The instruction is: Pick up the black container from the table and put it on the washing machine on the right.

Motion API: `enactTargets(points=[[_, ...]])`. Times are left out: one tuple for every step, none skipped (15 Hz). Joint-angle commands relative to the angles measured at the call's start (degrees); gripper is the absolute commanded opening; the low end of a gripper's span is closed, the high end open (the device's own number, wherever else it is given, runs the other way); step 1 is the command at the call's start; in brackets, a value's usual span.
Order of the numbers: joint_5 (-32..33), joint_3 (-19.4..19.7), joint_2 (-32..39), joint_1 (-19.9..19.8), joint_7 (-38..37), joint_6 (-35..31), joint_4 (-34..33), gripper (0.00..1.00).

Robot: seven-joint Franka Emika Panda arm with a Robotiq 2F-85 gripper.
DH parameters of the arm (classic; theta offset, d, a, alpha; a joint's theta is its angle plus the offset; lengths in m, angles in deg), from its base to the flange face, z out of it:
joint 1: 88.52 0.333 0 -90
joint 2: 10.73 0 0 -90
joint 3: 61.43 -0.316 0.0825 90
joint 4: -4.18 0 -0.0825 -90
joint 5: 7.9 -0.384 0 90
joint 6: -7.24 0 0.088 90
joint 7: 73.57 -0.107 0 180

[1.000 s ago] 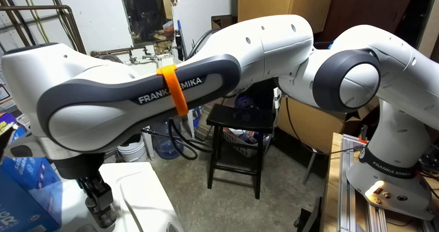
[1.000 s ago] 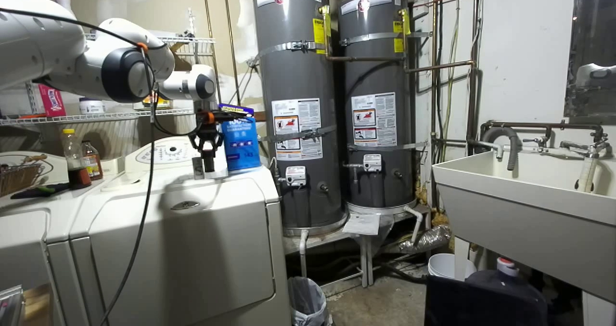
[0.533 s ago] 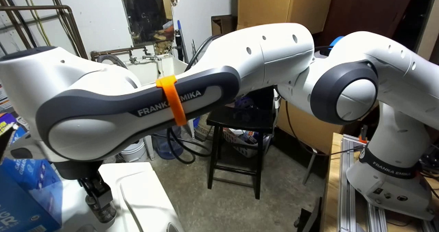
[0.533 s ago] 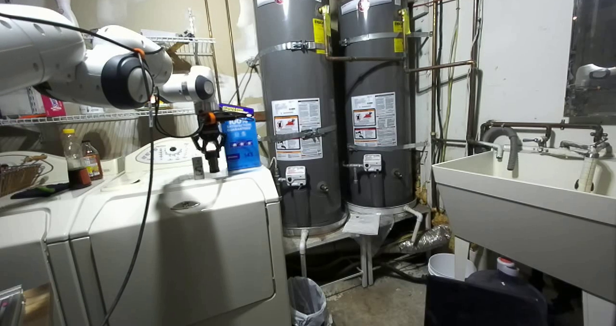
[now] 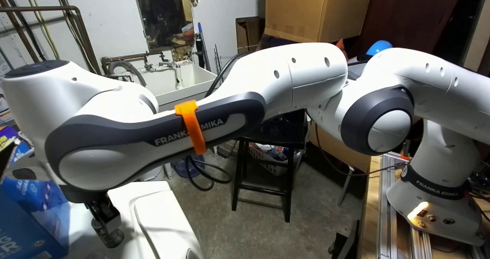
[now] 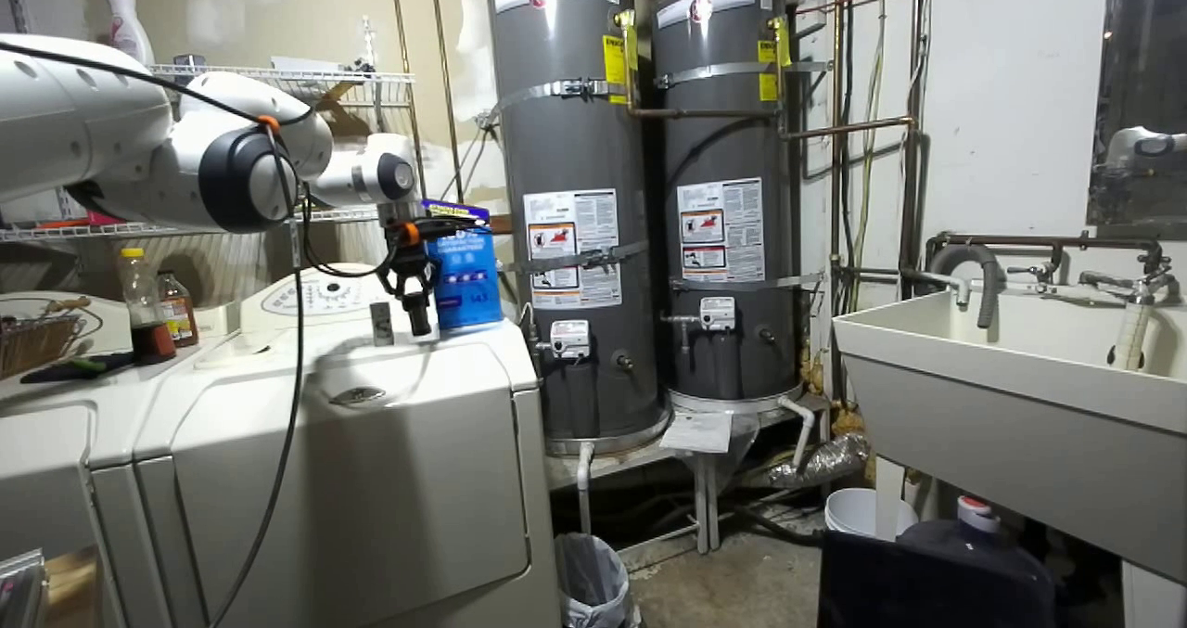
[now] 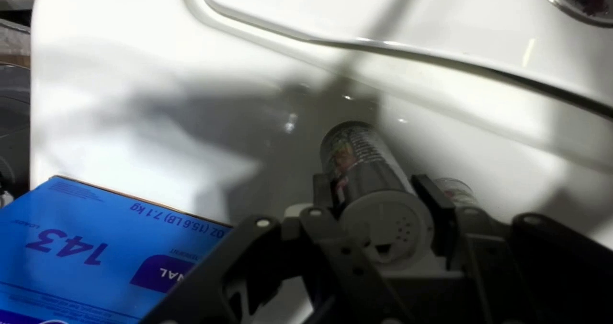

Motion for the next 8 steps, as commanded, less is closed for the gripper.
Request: enactTargets(points=[[-1.05,1.42,2.29,1.02,-0.09,-2.16,-3.44,0.20],[-1.22,1.42,0.68,0.72,-0.25,-3.96,-0.20,0.20],[-1.38,1.28,1.50,0.78,0.00,-4.05,-1.41,0.20],[-1.65,1.04,2.22,0.76,0.21,-4.27,-2.43,0.20],[-1.86,0.89,2.31,0.67,0.26,-4.72,-2.39,0.20],[-2.00,0.83,2.39,0.61,0.32,-5.08,-2.33,0.20],[-2.25,0.70,2.45,0.57,0.30,-5.25,-2.28,0.20],[-2.54,0.54,2.47,0.47,0.41,-5.18,-2.21,0.20]])
